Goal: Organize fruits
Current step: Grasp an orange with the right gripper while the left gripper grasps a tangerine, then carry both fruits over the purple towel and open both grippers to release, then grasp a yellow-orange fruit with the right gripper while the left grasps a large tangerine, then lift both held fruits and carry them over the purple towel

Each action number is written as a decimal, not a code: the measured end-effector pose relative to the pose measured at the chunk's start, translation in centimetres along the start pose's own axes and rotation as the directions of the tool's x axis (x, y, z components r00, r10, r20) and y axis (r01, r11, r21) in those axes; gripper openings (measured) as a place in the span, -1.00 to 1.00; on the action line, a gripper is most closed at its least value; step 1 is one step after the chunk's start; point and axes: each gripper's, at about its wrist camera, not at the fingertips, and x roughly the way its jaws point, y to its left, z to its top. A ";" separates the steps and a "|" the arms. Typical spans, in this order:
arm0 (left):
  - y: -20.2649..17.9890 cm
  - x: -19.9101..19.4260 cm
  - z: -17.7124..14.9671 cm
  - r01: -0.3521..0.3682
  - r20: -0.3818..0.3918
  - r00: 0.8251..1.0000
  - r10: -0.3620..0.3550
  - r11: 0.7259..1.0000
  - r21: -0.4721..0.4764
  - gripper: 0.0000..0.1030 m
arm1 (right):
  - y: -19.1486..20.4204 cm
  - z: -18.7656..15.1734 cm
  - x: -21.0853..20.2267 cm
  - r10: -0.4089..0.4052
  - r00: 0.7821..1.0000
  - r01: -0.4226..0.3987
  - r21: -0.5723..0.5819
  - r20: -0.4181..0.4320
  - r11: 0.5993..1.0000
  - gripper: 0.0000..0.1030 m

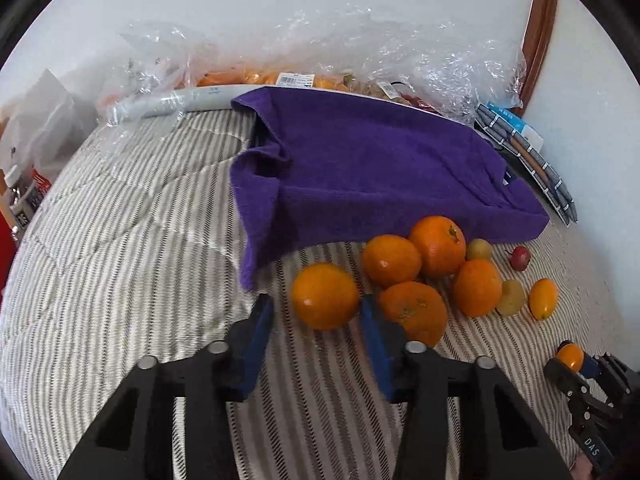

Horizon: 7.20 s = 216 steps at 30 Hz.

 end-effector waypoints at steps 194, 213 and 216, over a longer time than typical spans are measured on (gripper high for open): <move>-1.2 -10.6 4.8 0.076 0.132 0.989 -0.062 0.992 -0.103 -0.22 | -2.6 12.3 -5.8 -0.059 0.989 0.045 0.106 0.133 0.993 -0.36; 0.2 -2.8 8.1 0.046 0.076 0.997 -0.034 0.986 -0.159 -0.22 | -5.2 16.2 2.0 -0.052 0.994 0.040 0.120 0.099 0.992 -0.36; 0.1 -0.9 8.7 0.061 0.062 0.997 -0.051 0.983 -0.173 -0.22 | -5.8 16.7 4.1 -0.038 0.996 0.028 0.126 0.077 0.992 -0.36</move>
